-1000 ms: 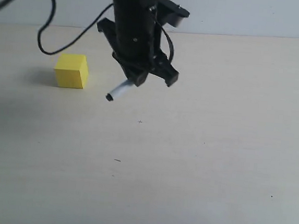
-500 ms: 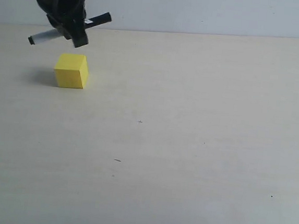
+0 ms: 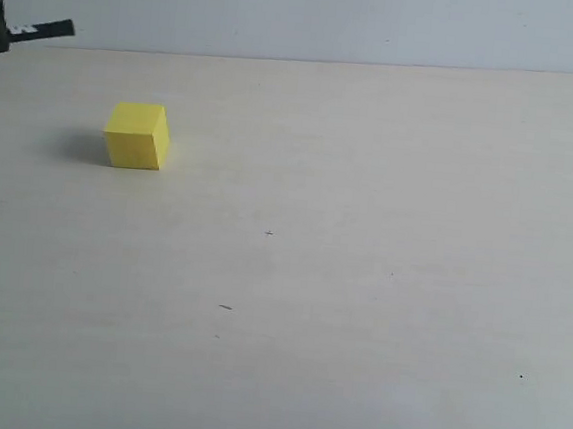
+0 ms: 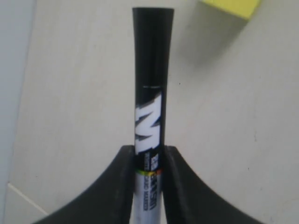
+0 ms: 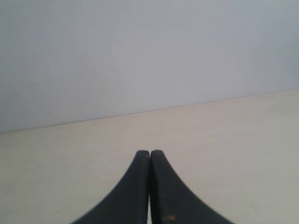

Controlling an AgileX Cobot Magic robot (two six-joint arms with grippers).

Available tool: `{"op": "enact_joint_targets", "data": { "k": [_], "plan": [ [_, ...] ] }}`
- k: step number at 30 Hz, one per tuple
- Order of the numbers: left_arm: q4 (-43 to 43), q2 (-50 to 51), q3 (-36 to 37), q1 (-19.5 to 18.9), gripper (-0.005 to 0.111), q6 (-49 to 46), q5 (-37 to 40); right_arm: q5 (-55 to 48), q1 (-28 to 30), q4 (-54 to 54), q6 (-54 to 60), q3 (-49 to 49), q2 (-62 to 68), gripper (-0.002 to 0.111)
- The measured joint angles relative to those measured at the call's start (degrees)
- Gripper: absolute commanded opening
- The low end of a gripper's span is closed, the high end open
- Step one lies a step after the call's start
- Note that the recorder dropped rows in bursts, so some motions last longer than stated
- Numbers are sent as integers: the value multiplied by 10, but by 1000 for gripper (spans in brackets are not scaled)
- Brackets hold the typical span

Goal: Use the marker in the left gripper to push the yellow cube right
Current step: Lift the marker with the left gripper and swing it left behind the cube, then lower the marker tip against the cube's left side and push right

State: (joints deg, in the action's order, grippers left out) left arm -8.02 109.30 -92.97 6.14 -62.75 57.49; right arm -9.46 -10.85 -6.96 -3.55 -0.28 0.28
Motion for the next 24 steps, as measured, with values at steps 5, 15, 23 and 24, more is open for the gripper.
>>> {"op": "enact_joint_targets", "data": {
  "k": [5,15,23,24],
  "plan": [
    [35,33,1,-31,0,-120,-31,0,0,0,0,0,0,0],
    [63,123,1,-86,0,-258,-106,0,0,0,0,0,0,0],
    [177,172,-64,-90,0,-382,-68,0,0,0,0,0,0,0],
    [181,182,-80,-90,0,-382,-54,0,0,0,0,0,0,0]
  ]
}}
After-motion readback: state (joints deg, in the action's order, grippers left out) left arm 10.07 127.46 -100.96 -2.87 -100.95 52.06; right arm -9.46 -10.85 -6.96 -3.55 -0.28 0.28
